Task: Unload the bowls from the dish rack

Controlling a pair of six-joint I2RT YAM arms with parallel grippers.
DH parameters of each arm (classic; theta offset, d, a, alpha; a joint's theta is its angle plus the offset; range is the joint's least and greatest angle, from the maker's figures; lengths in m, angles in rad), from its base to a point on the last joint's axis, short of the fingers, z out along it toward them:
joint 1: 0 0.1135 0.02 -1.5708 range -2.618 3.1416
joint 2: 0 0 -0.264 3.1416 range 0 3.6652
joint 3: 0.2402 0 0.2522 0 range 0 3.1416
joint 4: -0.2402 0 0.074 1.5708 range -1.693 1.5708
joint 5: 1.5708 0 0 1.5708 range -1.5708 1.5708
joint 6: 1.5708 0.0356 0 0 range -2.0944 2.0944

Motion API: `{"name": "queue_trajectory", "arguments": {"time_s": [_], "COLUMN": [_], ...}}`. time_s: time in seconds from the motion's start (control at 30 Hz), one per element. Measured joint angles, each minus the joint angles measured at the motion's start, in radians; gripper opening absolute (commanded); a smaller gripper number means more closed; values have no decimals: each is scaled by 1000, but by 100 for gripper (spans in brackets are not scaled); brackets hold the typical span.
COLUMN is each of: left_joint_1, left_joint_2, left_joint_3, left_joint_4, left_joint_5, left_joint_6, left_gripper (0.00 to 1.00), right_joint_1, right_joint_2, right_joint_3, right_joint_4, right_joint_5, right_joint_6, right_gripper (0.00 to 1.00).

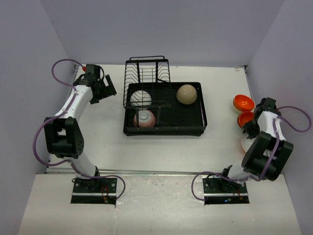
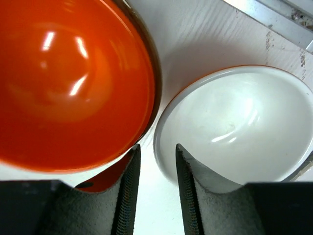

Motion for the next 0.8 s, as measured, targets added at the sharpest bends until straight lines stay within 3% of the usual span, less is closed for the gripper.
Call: {"name": "queue_trajectory", "arguments": {"time_s": [0.23, 0.3, 0.4, 0.43, 0.57, 0.6, 0.8], "left_joint_1": [0, 0, 0, 0, 0, 0, 0], "left_joint_2": [2, 2, 1, 0, -15, -19, -36], "left_joint_3": [21, 26, 27, 27, 27, 27, 14], "left_joint_4": [1, 1, 1, 1, 2, 2, 22], "left_joint_5": [61, 82, 107, 116, 156, 165, 242], "left_joint_6": [-4, -8, -13, -14, -17, -21, -27], "left_gripper": [94, 89, 66, 46, 5, 0, 0], "right_joint_1": [23, 50, 114, 140, 222, 235, 308], "right_joint_2": [-188, -227, -266, -274, -292, -293, -256], "right_joint_3": [36, 81, 162, 188, 270, 283, 363], "right_joint_4": [-31, -47, -58, -61, -55, -50, -43], "right_joint_5": [-64, -86, -117, -132, -214, -229, -295], "right_joint_6": [14, 18, 18, 19, 29, 31, 37], "right_gripper": [38, 38, 38, 38, 34, 32, 26]}}
